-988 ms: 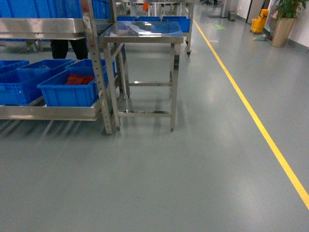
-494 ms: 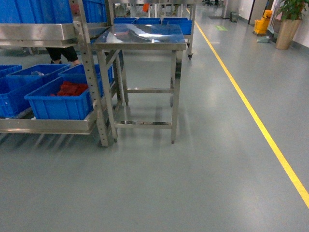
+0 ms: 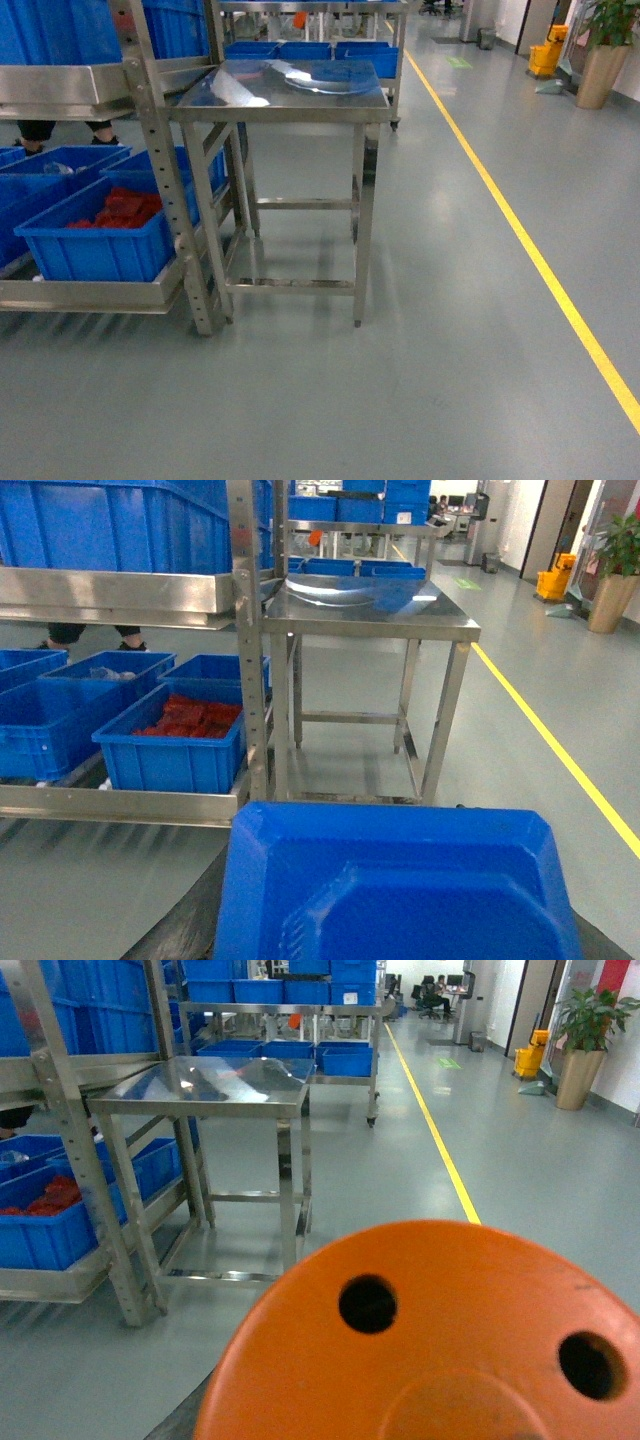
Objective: Sort blue parts and orange caps into right shelf containers
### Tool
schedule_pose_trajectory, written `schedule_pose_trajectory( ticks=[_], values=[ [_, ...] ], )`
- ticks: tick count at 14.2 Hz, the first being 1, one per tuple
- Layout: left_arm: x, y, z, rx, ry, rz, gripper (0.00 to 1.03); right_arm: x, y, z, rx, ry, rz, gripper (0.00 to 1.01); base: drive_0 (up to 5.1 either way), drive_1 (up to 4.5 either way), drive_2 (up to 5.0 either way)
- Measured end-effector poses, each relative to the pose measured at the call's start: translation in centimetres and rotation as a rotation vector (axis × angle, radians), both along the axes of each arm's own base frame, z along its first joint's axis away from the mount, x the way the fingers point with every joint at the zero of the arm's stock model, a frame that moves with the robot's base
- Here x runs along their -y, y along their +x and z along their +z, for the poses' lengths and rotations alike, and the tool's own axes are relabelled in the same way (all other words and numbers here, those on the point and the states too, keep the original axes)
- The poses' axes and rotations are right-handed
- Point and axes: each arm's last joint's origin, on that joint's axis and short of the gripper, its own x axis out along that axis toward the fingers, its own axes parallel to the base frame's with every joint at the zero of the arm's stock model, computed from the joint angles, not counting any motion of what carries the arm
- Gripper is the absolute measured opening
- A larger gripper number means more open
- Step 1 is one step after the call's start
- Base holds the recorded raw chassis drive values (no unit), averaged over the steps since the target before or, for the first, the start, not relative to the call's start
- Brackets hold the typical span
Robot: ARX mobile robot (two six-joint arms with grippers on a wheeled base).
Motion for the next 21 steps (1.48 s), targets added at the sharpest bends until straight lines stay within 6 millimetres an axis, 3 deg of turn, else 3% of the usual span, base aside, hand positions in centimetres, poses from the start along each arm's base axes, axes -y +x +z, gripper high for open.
schedule_pose_trajectory(
  ticks=[21],
  values=[
    [0.01,0.00,0.00,0.000,0.000,-0.003,0.42,0.00,0.00,-0.05,-0.005,0.000,0.000,0.44,0.1,4.39,-4.3]
  ],
)
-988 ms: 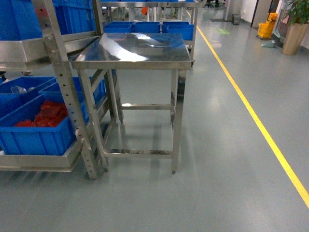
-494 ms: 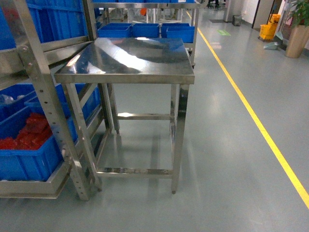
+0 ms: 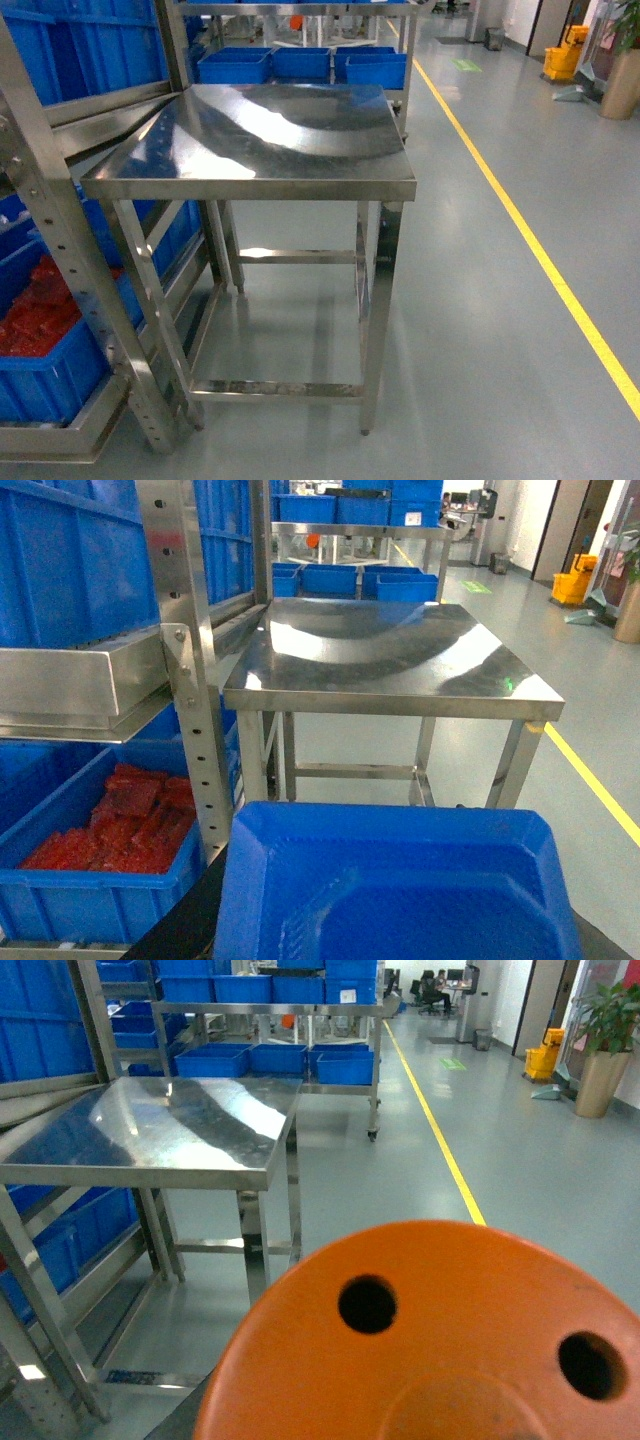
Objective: Sort blue parts and orange caps into right shelf containers
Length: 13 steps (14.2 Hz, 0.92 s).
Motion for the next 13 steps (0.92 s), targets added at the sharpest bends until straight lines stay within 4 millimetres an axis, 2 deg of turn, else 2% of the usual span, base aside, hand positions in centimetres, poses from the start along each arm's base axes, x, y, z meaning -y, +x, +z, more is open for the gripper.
schedule_pose_trajectory(
  ticks=[13],
  values=[
    [-0.01,0.00,0.01,0.001,0.000,0.002,0.42,0.00,0.00,0.07,0.007,0.000,-0.001,0.44,-4.7,1.67,3.5]
  ],
)
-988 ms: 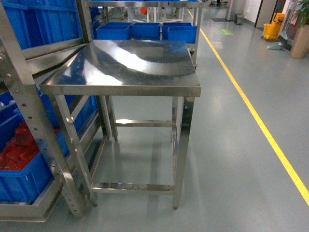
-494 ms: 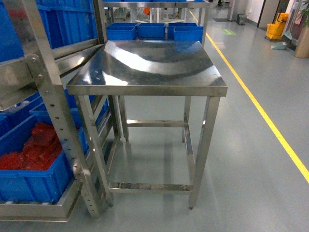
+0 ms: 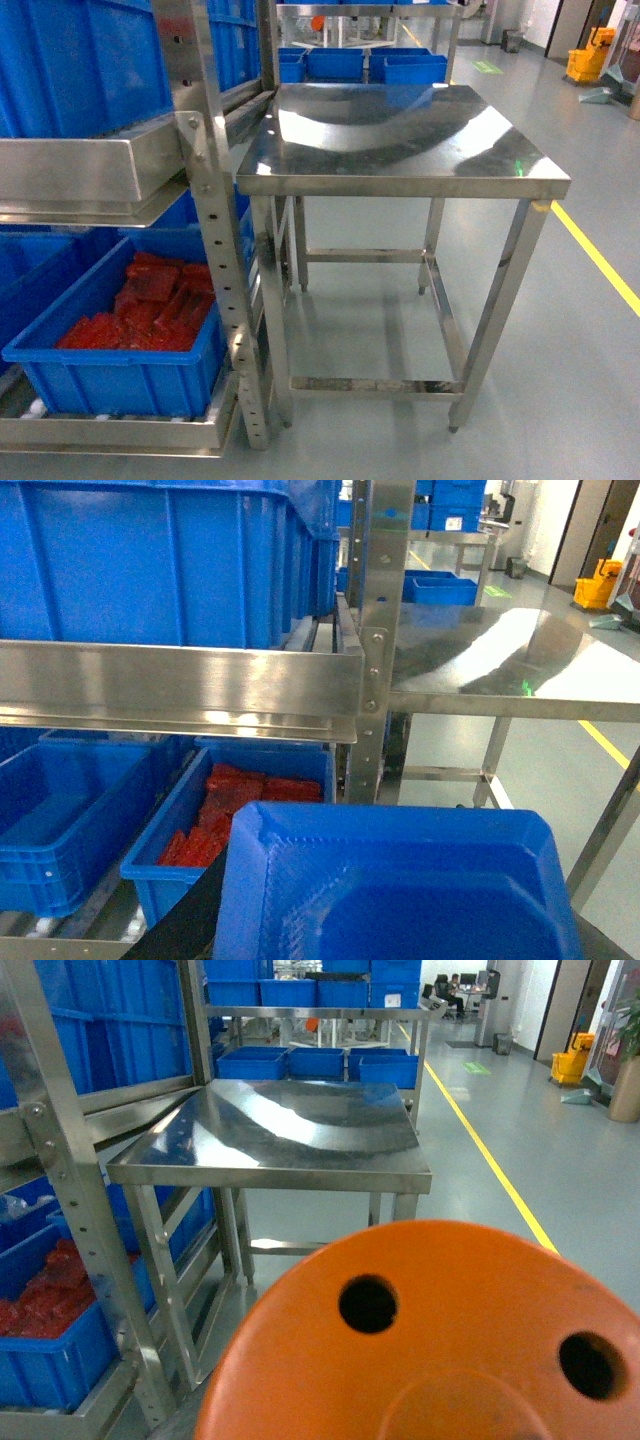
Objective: Sort blue parts and orange caps into right shelf containers
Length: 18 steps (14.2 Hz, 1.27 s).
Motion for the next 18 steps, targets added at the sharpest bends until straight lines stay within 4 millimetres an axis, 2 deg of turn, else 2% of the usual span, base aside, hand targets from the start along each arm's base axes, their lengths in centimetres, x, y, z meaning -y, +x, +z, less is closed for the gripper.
schedule_pose_trajectory(
  ticks=[13,18],
  values=[
    [0.00,0.00,-0.02,-0.002,0.000,0.000,0.42,0.00,0.00,-0.06,-0.006,0.000,0.000,0.44,-4.7,1.67,3.5],
    [0.00,0.00,0.02,0.001,0.000,0.001,0.42,0.00,0.00,-0.01,-0.001,0.000,0.000,0.44,-5.0,2.41,2.4]
  ],
)
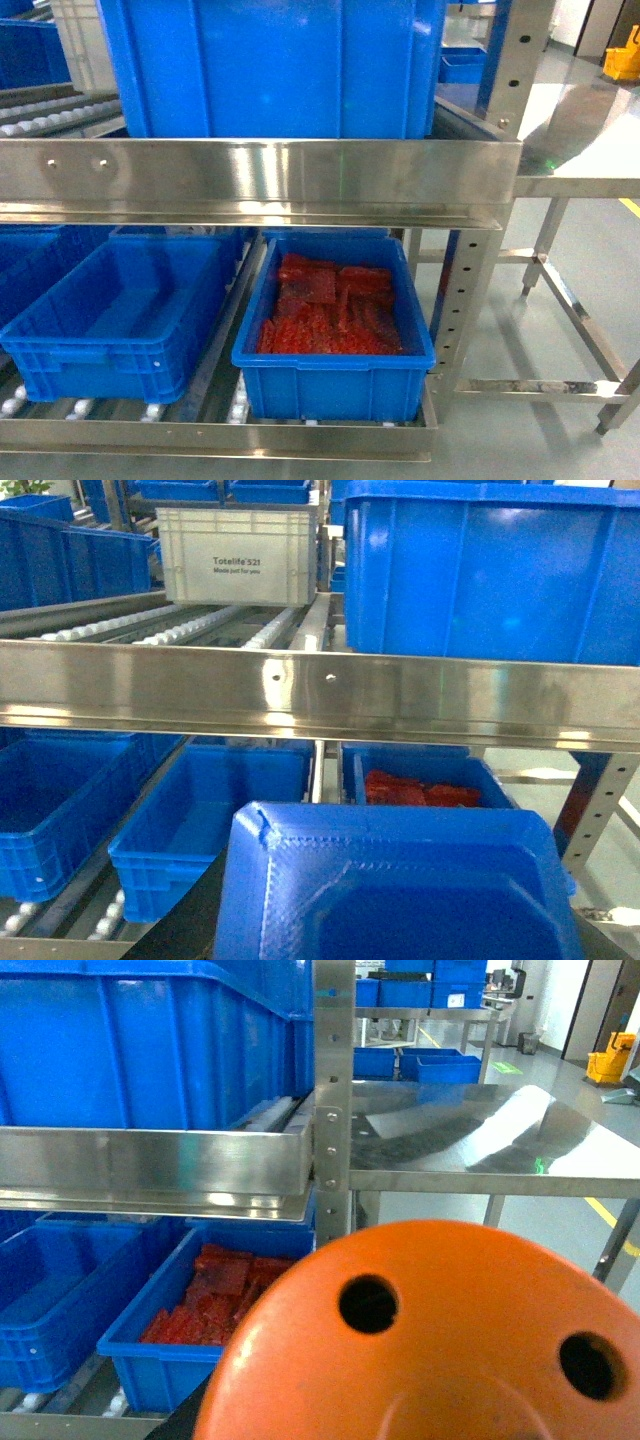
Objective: Sort blue parts and orange caps into right shelf containers
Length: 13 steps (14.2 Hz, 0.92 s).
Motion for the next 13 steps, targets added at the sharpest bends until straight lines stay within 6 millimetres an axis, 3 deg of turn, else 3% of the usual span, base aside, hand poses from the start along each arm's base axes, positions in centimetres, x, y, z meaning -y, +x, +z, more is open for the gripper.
schedule_pose_trajectory(
  ticks=[13],
  values=[
    [0.00,0.00,-0.03,-0.003,0.000,-0.001,0.42,0.00,0.00,-0.03,-0.003,0.000,0.001,0.44,-5.1,2.36,2.4]
  ],
)
